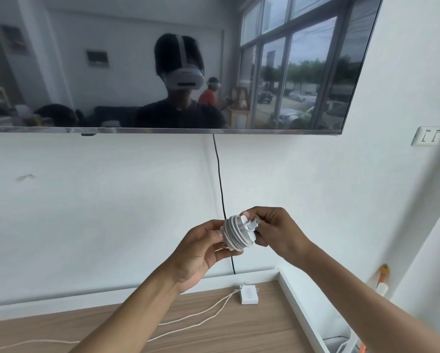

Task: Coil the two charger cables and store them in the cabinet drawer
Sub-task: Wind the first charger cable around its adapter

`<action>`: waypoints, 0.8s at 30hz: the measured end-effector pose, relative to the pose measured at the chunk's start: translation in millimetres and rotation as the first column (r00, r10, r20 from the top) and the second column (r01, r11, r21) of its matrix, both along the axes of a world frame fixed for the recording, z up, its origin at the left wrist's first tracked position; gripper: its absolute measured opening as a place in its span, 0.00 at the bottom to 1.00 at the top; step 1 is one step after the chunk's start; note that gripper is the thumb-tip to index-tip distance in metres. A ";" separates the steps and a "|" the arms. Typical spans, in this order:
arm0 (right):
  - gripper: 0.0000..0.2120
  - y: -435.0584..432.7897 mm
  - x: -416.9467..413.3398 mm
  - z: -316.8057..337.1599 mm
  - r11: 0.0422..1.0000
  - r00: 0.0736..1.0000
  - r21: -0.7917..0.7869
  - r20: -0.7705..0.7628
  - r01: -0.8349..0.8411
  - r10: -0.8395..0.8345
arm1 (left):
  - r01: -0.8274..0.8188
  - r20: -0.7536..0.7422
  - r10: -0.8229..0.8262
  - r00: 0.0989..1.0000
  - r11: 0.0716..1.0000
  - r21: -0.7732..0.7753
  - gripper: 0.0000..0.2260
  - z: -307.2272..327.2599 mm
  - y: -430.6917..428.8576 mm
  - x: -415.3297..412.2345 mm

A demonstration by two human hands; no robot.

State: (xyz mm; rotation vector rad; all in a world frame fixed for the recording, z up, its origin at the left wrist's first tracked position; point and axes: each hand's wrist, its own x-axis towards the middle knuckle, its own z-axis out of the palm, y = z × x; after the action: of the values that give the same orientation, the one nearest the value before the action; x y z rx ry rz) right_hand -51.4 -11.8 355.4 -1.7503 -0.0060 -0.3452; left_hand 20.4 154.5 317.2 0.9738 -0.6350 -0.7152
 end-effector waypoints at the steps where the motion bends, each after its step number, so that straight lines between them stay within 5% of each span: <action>1: 0.13 2.5 -1.3 -2.5 0.999 1.000 0.034 0.013 0.015 -0.016 | -0.016 -0.047 0.014 0.999 0.999 -0.031 0.18 -0.5 -2.2 -0.8; 7: 0.13 13.2 -1.6 -12.6 0.977 0.983 0.118 0.023 0.177 -0.181 | -0.203 -0.093 0.196 0.976 0.977 -0.071 0.09 3.3 -12.1 -2.8; 12: 0.11 22.6 -1.5 -14.7 0.946 0.957 0.152 0.002 0.287 -0.291 | -0.361 -0.077 0.356 0.931 0.931 -0.063 0.12 6.3 -20.3 -3.2; 18: 0.13 29.5 -1.5 -20.4 0.915 0.914 0.006 0.033 0.404 -0.404 | -0.494 -0.036 0.492 0.870 0.867 -0.067 0.19 3.3 -24.8 -12.7; 21: 0.14 33.1 -2.1 -18.4 0.907 0.907 -0.036 0.039 0.420 -0.419 | -0.479 0.079 0.484 0.871 0.874 -0.076 0.24 1.2 -22.6 -10.1; 24: 0.13 36.0 -3.9 -16.5 0.908 0.906 -0.008 0.070 0.418 -0.417 | -0.494 0.210 0.499 0.841 0.866 -0.080 0.18 5.2 -20.7 -14.5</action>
State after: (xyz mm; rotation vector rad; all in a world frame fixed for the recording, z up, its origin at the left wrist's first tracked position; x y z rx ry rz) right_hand -55.3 24.1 338.9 -1.7546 0.3242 -0.7191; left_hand 5.8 133.8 322.4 1.1492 -0.5492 -0.1337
